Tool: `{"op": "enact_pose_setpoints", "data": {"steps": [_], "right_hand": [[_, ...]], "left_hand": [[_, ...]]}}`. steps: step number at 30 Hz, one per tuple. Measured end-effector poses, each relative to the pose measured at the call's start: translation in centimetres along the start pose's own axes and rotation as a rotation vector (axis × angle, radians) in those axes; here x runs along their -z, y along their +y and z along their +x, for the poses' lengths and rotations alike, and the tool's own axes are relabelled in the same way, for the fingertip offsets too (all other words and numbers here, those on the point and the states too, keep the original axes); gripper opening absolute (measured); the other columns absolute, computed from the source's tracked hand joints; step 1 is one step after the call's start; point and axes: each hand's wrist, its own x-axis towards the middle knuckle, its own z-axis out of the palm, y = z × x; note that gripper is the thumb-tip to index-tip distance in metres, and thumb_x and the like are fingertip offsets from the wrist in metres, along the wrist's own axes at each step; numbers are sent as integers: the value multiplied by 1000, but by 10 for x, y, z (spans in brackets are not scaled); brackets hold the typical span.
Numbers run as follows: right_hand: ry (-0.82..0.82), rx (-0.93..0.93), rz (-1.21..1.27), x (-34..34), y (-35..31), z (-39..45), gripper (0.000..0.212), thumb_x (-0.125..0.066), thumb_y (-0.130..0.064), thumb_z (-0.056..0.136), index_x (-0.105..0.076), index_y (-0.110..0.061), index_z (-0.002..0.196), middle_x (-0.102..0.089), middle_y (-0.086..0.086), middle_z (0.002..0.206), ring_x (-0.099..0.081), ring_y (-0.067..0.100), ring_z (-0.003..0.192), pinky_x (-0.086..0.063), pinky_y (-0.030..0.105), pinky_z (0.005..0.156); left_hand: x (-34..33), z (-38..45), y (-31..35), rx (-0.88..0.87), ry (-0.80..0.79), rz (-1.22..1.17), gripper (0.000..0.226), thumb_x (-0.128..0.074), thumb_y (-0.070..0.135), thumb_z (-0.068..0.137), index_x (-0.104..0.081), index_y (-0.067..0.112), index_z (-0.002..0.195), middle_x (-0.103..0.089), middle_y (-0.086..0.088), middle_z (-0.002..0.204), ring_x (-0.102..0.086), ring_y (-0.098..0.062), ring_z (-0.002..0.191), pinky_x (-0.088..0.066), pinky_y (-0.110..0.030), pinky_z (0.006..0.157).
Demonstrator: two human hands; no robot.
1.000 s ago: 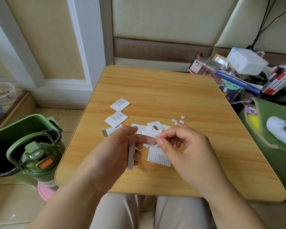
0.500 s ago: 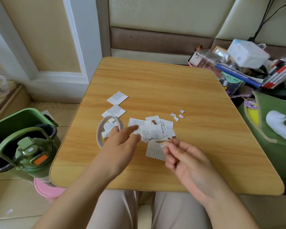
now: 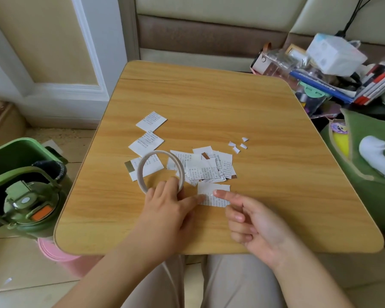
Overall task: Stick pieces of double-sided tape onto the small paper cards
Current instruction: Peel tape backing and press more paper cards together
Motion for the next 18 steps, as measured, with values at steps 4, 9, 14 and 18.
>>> {"op": "enact_pose_setpoints", "data": {"steps": [4, 9, 14, 18], "right_hand": [[22, 22, -15, -2, 1, 5, 29, -35, -9, 97, -60, -4, 111, -30, -3, 49, -16, 4, 34, -11, 17, 39], [69, 67, -109, -4, 5, 8, 30, -34, -4, 95, -59, -4, 111, -31, -2, 49, -16, 6, 34, -12, 16, 39], [124, 112, -213, -5, 9, 6, 29, -35, -3, 96, -59, -10, 111, -34, -3, 48, -17, 7, 35, -14, 15, 38], [143, 124, -284, -8, 11, 4, 31, -36, -4, 95, -60, -17, 109, -35, -4, 47, -18, 7, 35, -15, 15, 36]], "left_hand": [[-1, -2, 0, 2, 10, 9, 38, -45, 32, 80, -70, 27, 109, -41, -2, 80, -43, -23, 70, -38, -33, 62], [-2, -2, 1, 2, 19, 28, 37, -46, 32, 79, -70, 26, 108, -43, -3, 80, -44, -24, 69, -40, -34, 59], [-5, -2, 2, -4, 35, 64, 37, -46, 33, 80, -71, 24, 105, -45, -4, 80, -45, -24, 69, -37, -34, 60], [-7, -2, 1, -16, 56, 84, 36, -46, 35, 81, -71, 23, 104, -46, -5, 80, -46, -25, 68, -38, -34, 60]]}}
